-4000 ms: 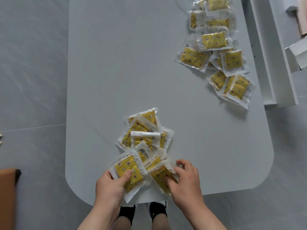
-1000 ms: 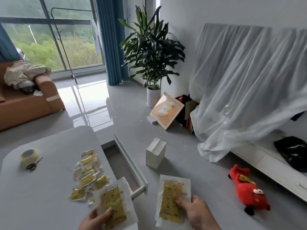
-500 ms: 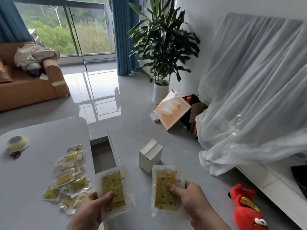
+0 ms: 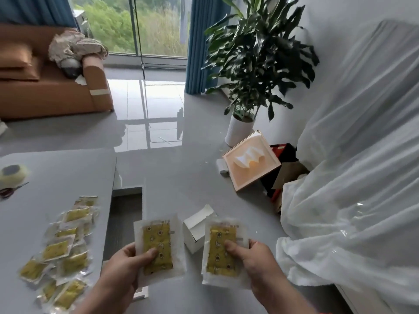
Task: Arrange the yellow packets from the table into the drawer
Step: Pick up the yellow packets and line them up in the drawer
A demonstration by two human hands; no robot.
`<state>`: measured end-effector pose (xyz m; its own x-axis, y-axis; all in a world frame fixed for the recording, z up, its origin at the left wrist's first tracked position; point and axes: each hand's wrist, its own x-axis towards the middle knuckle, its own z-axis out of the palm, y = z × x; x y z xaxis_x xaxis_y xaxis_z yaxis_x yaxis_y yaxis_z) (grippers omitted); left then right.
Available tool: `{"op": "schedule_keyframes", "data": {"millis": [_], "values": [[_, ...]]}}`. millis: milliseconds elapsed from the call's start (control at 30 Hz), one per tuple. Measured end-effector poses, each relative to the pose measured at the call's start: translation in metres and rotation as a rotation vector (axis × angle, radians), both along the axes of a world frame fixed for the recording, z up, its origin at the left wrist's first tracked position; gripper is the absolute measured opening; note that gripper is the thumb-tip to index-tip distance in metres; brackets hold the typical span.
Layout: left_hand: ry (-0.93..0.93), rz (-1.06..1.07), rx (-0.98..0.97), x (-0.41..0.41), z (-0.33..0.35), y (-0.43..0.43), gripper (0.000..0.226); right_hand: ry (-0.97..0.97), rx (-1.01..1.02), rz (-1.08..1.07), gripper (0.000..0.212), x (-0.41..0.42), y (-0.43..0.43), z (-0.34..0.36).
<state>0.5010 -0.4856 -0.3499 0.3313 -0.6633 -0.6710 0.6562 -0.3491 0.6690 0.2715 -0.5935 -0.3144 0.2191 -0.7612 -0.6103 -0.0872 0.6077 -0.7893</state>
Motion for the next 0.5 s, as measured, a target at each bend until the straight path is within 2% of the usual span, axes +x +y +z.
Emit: {"op": "schedule_keyframes", "data": {"millis": [233,367,500], "values": [[-0.014,0.218,0.018,-0.011,-0.013,-0.072,0.019,0.001,0.043,0.188,0.011,0.007,-0.126,-0.016],[-0.018,0.377,0.035,-0.019,-0.016,-0.114,0.026,0.024,0.059,0.338,0.014,0.012,-0.206,-0.021],[-0.021,0.545,0.016,-0.025,-0.015,-0.146,0.015,0.056,0.085,0.497,0.015,0.036,-0.267,-0.028]]}}
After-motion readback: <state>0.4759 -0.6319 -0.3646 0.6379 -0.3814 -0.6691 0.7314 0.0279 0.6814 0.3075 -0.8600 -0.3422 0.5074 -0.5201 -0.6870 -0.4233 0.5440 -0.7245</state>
